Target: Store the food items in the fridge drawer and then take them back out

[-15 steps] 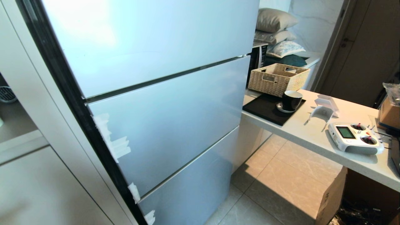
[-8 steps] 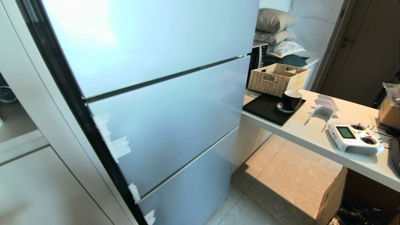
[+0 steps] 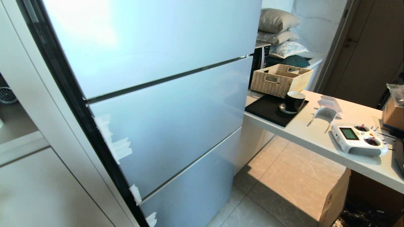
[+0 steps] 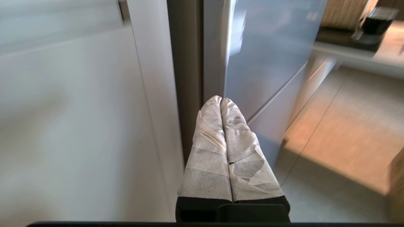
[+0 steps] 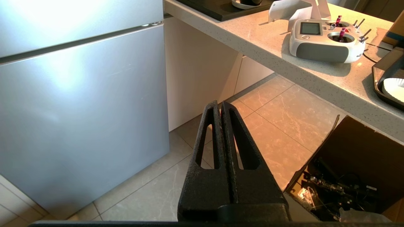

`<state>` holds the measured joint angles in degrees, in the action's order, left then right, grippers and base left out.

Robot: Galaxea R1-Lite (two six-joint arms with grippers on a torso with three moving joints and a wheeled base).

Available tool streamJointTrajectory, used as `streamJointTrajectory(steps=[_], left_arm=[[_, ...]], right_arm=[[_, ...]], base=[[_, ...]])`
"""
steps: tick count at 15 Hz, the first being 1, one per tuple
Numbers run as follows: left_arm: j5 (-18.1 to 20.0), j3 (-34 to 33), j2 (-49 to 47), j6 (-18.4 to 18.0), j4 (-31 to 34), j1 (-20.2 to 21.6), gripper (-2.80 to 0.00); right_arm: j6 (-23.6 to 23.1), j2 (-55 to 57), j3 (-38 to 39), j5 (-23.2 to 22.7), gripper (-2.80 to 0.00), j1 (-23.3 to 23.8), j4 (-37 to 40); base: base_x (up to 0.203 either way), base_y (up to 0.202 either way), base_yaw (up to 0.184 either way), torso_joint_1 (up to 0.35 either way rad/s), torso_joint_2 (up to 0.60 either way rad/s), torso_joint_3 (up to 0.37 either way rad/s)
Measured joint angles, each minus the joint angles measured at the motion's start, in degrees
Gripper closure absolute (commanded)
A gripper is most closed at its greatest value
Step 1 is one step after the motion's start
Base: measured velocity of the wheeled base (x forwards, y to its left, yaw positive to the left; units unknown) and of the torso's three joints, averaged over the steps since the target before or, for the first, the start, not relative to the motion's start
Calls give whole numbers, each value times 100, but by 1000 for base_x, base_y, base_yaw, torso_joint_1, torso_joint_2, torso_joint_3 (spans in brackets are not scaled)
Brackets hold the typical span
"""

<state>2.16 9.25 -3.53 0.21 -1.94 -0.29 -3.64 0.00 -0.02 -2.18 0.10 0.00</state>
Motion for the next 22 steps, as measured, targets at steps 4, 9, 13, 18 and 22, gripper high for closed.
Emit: streamJointTrajectory(steps=[4, 9, 13, 18, 22], left_arm=[[341, 603, -1434, 337, -122, -11, 0], [441, 758, -4021, 435, -1666, -134, 0], [462, 900, -5433, 562, -3211, -445, 0], [52, 1080, -6313, 686, -4219, -583, 0], [-153, 1115, -6910, 707, -4884, -588, 0]], right_arm=[[0, 0, 2, 1, 0, 0, 0], [-2, 0, 2, 1, 0, 0, 0], [-1, 0, 2, 1, 0, 0, 0], [-2, 0, 2, 3, 0, 0, 0], [-1, 0, 2, 1, 0, 0, 0]], base=[[0, 0, 0, 0, 0, 0], [0, 0, 0, 0, 0, 0], [0, 0, 0, 0, 0, 0], [0, 0, 0, 0, 0, 0], [0, 0, 0, 0, 0, 0]])
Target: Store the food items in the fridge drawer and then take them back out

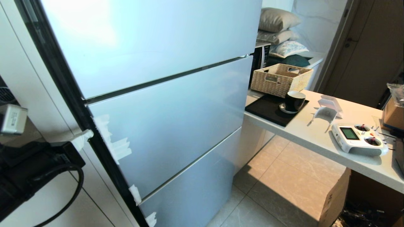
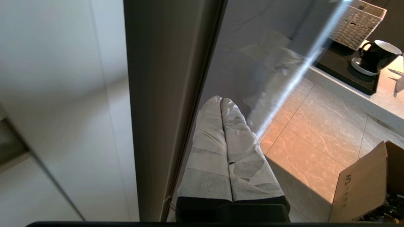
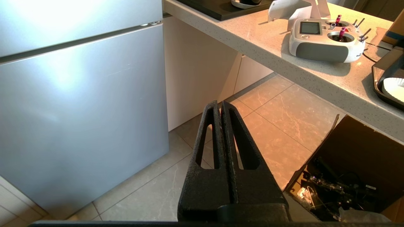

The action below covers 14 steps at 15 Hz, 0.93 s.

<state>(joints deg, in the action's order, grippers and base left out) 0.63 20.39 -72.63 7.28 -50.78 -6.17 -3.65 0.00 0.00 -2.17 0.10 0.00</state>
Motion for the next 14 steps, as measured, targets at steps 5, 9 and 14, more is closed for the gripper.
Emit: streamJointTrajectory(steps=[5, 9, 14], left_arm=[[-4, -4, -589, 88, -633, -53, 0], [-45, -39, -641, 145, -658, -375, 0], [-22, -200, -489, 148, -612, -870, 0]], right_arm=[[2, 0, 0, 0, 0, 0, 0], [0, 0, 0, 0, 0, 0, 0], [0, 0, 0, 0, 0, 0, 0]], base=[[0, 0, 0, 0, 0, 0], [0, 0, 0, 0, 0, 0], [0, 0, 0, 0, 0, 0]])
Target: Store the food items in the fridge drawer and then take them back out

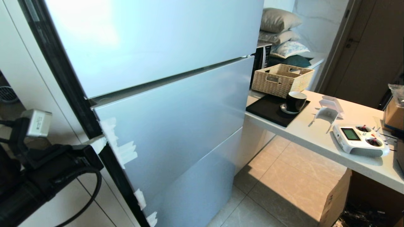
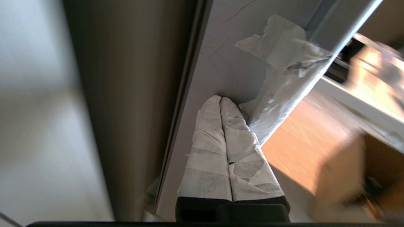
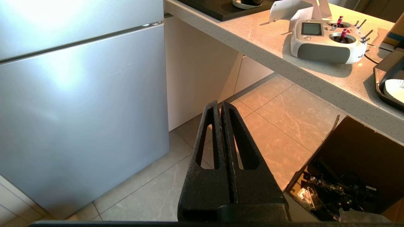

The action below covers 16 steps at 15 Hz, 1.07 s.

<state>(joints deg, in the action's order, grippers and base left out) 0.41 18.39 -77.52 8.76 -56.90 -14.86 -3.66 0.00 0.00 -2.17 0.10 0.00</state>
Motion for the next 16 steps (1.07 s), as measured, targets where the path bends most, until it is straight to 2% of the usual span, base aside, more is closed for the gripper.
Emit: streamJointTrajectory(steps=[5, 7, 9, 12, 14, 16], left_arm=[[101, -193, 243, 5, -24, -248, 0], [309, -371, 439, 5, -28, -623, 0], [474, -553, 641, 43, -35, -1175, 0], [824, -868, 1277, 330, 51, -1901, 0], [1188, -1064, 1886, 469, 378, -2129, 0], [1354, -1142, 2576, 510, 1050, -2225, 0]], right_arm=[[3, 0, 0, 2, 0, 0, 0], [0, 0, 0, 0, 0, -2, 2], [0, 0, 0, 2, 0, 0, 2], [2, 0, 0, 2, 0, -2, 0], [2, 0, 0, -2, 0, -2, 0], [0, 0, 0, 0, 0, -2, 0]], base=[[0, 0, 0, 0, 0, 0], [0, 0, 0, 0, 0, 0], [0, 0, 0, 0, 0, 0], [0, 0, 0, 0, 0, 0], [0, 0, 0, 0, 0, 0], [0, 0, 0, 0, 0, 0]])
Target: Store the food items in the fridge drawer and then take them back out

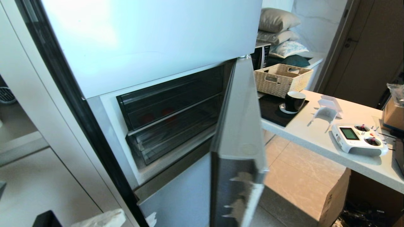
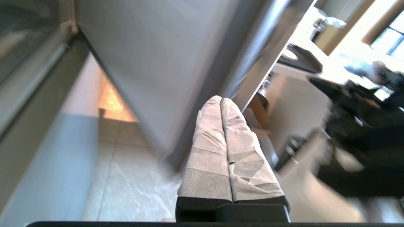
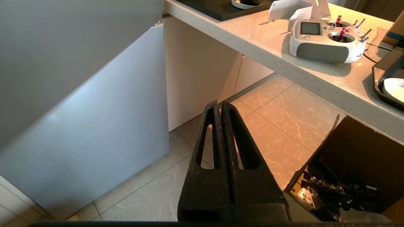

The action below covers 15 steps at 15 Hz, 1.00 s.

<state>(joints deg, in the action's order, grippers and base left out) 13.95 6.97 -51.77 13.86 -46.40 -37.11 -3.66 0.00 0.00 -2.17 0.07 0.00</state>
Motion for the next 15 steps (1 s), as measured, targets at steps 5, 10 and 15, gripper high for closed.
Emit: streamJointTrajectory(steps=[5, 10, 15], left_arm=[[-310, 284, 1910, -100, 2566, 340, 0], [-954, 432, 2902, -1079, 3680, 2757, 0], [-922, -191, 3443, -1631, 4227, 4166, 0]], right_arm=[[3, 0, 0, 0, 0, 2, 0], [-2, 0, 0, 0, 0, 2, 0], [2, 0, 0, 2, 0, 2, 0]], base=[[0, 0, 0, 0, 0, 0], [0, 0, 0, 0, 0, 0], [0, 0, 0, 0, 0, 0]])
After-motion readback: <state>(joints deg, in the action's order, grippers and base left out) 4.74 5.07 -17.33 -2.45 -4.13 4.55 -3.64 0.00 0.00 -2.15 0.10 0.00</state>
